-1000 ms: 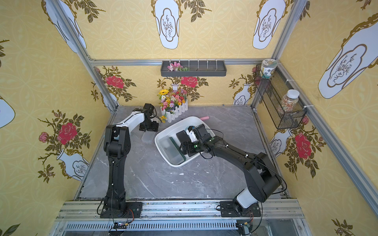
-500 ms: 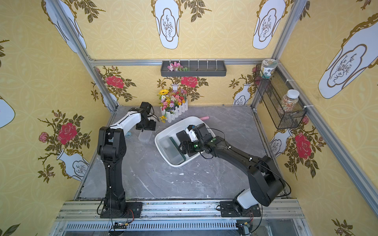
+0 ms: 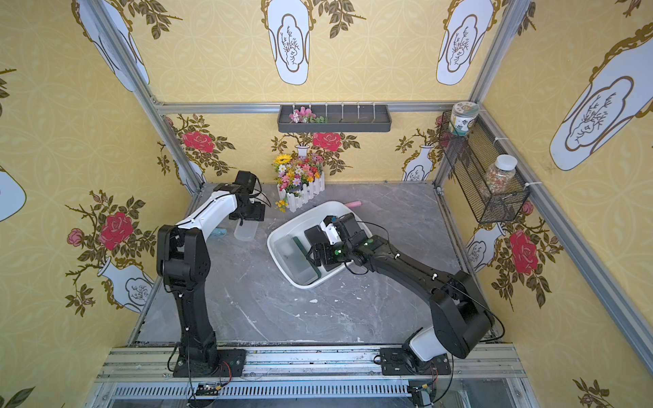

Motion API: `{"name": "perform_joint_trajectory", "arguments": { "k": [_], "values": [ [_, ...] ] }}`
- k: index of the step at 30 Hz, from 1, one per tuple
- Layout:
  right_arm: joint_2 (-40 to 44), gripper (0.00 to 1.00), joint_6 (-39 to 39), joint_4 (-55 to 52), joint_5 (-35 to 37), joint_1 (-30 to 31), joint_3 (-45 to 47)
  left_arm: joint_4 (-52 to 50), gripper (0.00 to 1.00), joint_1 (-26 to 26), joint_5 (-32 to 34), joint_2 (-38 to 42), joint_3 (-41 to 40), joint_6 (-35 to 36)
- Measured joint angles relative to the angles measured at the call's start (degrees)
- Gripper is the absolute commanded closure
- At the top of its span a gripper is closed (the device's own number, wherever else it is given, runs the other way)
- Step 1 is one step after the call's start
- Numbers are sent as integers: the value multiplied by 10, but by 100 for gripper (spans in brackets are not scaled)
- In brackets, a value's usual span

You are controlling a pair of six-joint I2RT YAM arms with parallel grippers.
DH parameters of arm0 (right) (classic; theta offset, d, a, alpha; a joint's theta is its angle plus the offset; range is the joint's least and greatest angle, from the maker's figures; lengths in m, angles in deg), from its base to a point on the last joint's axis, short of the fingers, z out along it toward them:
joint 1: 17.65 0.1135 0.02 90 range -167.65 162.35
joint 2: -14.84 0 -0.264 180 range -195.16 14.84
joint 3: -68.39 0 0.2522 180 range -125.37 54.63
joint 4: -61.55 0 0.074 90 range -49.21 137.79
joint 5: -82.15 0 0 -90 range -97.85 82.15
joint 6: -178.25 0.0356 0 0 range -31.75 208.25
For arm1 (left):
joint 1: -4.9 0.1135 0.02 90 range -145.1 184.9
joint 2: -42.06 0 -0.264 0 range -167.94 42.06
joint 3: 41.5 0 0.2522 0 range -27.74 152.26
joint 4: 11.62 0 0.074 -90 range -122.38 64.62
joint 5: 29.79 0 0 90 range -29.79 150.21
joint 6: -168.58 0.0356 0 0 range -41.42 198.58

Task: Put the pencil case into the storage box
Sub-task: Pick up the pencil case from the center of the board.

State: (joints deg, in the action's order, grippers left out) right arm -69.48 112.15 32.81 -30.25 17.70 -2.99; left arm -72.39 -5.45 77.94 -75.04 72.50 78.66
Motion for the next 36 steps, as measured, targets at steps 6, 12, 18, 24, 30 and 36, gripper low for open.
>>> {"name": "perform_joint_trajectory", "arguments": {
  "k": [6, 12, 18, 24, 30, 36],
  "values": [
    [33, 3, 32, 17, -1, 0, 21, 1, 22, -3, 0, 32, -30, 5],
    [50, 3, 52, 32, 0, 0, 28, 0, 22, -6, -10, 70, -56, 10],
    [57, 3, 73, 43, 1, 0, 30, 1, 22, -8, -17, 116, -81, 9],
    [53, 3, 85, 61, 3, 0, 41, 0, 22, -20, -27, 157, -101, 9],
    [33, 3, 93, 75, 9, 1, 44, 0, 22, -34, -28, 189, -113, 6],
    [4, 3, 103, 89, 10, 1, 31, -2, 22, -53, -33, 206, -116, -1]
  ]
}}
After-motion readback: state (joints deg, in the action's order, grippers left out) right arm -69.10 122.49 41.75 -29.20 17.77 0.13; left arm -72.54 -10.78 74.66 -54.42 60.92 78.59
